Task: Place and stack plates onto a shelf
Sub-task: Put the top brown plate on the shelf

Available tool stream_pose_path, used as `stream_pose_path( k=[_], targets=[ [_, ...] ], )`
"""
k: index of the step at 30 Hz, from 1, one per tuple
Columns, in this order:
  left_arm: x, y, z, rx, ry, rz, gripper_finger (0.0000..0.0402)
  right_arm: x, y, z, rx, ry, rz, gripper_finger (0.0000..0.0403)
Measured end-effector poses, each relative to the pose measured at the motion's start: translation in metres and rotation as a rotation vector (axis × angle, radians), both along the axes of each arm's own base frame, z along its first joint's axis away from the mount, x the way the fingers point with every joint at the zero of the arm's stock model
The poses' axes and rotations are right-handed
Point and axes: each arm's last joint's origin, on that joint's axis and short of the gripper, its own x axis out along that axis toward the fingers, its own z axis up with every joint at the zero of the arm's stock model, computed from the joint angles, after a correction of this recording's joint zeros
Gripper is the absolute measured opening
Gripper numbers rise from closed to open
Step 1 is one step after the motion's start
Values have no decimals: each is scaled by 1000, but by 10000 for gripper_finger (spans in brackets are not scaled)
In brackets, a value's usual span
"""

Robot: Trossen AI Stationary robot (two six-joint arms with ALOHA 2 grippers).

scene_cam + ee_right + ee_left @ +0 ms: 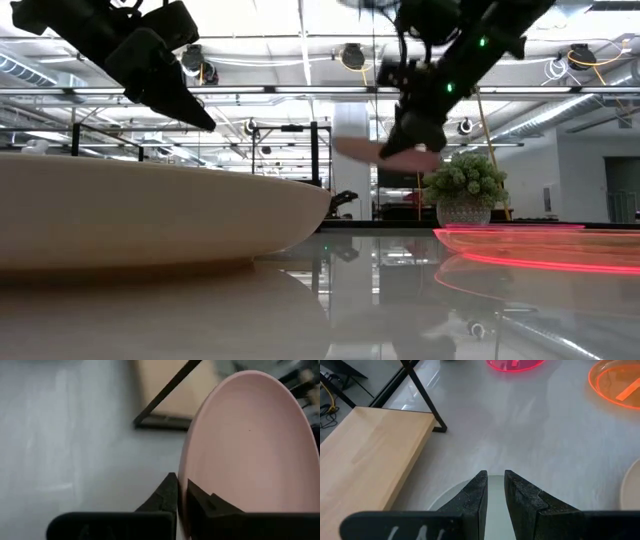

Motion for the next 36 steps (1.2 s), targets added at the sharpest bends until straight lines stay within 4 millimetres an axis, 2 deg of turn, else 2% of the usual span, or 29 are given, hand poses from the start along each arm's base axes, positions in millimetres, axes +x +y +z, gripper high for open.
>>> stream_pose_path(
  k=[7,14,21,28,36],
  targets=[
    [1,0,1,-3,-14,-1,72,-13,2,41,-73,-139,-1,0],
    [1,0,1,-1,-16,-4,72,-3,9,87,-143,-231,48,0],
    [1,-1,1,-5,-16,-5,72,5,13,123,-194,-296,90,0],
    [0,-7,1,-22,-22,-23,72,14,15,135,-192,-350,142,0],
    [-2,-17,1,-45,-29,-48,72,51,19,128,-186,-380,281,0]
  ],
)
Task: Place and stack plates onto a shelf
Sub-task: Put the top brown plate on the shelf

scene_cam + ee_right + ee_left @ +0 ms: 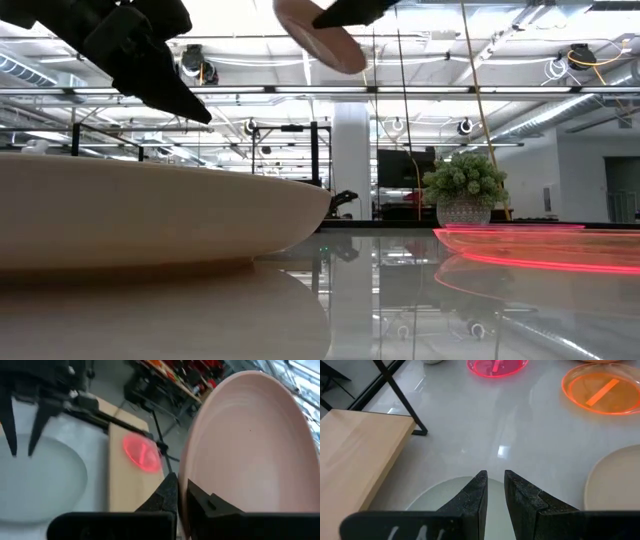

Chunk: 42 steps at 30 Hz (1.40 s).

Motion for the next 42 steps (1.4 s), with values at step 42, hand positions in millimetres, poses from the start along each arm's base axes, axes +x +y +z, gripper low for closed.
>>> stream_pose_path(
  k=[42],
  targets=[
    [-5,-12,-2,-58,8,-4,72,83,-57,-85,229,43,289,0]
  ],
)
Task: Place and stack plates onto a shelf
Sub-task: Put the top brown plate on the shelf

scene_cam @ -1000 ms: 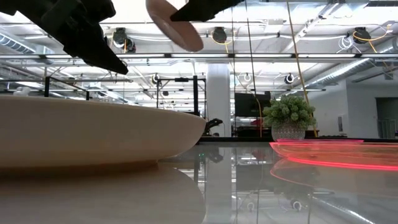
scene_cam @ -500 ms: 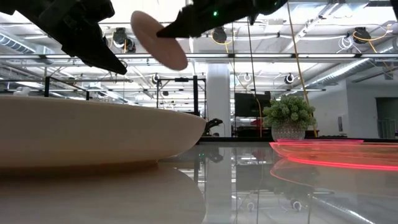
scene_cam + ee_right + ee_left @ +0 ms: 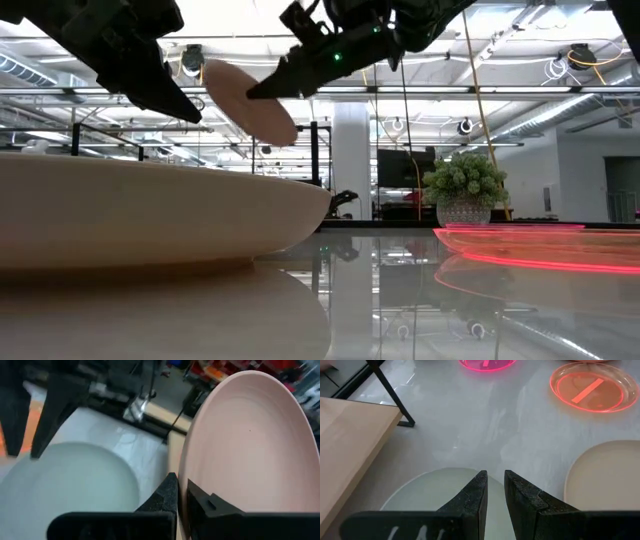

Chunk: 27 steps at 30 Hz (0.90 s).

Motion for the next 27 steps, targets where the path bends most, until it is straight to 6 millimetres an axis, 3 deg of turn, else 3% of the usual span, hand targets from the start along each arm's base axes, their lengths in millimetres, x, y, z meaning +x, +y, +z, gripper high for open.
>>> stream_pose_path(
  k=[7,18,27],
  targets=[
    [0,0,0,-5,-3,-1,72,7,-9,-28,16,74,-14,0],
    [0,0,0,-2,2,-5,72,4,-19,-36,26,126,-41,0],
    [0,-1,0,-1,2,-8,72,7,-25,-61,36,197,-52,4]
  ],
)
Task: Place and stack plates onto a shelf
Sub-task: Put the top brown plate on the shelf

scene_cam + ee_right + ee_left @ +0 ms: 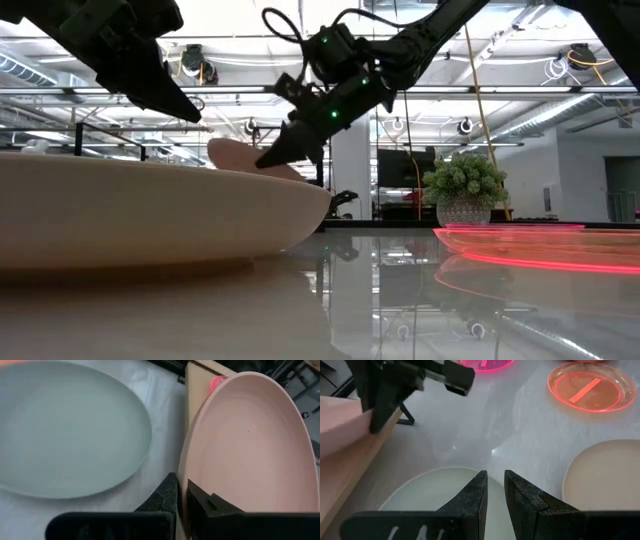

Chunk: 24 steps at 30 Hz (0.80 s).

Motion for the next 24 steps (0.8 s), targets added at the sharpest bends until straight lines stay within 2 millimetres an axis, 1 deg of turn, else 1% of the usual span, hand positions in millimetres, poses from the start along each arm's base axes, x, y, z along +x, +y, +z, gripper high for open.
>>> stream_pose_path(
  k=[4,8,24],
  targets=[
    [0,0,0,2,1,-1,72,1,-1,5,-17,-28,-14,5],
    [0,0,0,7,3,-5,72,0,-1,3,-25,-11,-19,8],
    [0,0,0,1,2,-1,72,0,-1,3,-28,-12,-19,53]
  ],
)
